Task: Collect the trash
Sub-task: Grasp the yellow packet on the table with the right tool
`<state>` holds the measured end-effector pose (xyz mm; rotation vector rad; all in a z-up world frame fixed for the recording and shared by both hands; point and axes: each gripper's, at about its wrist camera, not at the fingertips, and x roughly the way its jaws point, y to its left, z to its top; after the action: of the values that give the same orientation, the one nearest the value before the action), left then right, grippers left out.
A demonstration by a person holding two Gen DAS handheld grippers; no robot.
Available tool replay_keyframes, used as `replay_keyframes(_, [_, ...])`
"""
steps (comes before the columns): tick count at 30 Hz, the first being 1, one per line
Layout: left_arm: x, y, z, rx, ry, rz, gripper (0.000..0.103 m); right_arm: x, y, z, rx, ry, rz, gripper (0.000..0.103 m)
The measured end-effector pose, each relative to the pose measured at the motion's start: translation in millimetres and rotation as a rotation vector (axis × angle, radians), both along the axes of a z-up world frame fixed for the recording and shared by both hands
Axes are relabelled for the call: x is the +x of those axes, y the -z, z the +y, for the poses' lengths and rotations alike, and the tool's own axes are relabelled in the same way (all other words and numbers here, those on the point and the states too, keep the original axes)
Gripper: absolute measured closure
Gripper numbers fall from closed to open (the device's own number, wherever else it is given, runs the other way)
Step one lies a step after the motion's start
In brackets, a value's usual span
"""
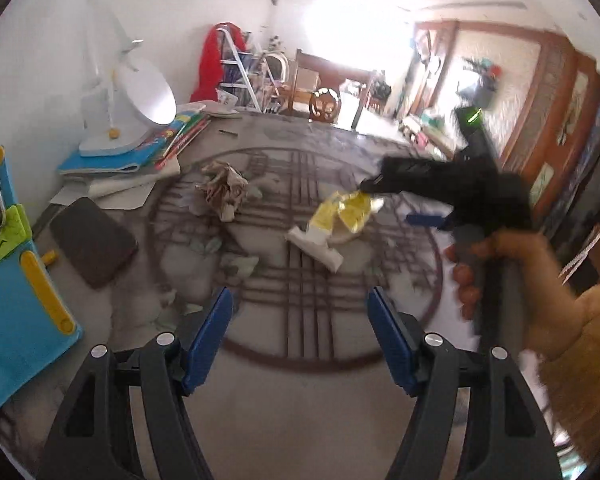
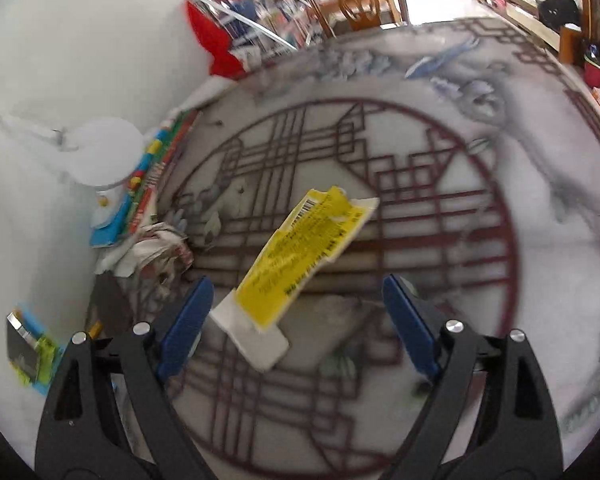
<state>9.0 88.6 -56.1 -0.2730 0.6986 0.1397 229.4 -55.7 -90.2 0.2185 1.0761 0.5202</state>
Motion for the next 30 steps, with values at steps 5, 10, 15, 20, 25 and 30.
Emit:
replay_keyframes(5, [1, -3, -4, 0.053, -0.006, -0.014, 0.036, 18, 31, 30, -0.078, 0.001, 0.075, 0.019])
replay_keyframes(10, [-3, -4, -1, 0.068, -0.028, -0.039, 0.036, 18, 41, 31, -0.058, -0.026, 0.08, 0.06])
replay_keyframes(15, [-1, 2, 4, 0.048, -0.051, -0.028, 0.036, -1, 31, 6, 0.017, -0.073, 0.065, 0.069])
replay_keyframes(20, [22, 17, 20, -0.007, -0.132, 0.012, 0.036, -46, 23, -24, 0.03, -0.148, 0.04, 0.071])
replay_keyframes(25, [63, 26, 46, -0.058, -0.202, 0.054, 0.036, -103, 18, -57, -0.027, -0.195, -0.014, 0.071])
replay_keyframes(30, [129, 37, 73, -0.002, -0.222, 0.143, 0.032, -153, 14, -90, -0.035, -0.175, -0.045, 0.071])
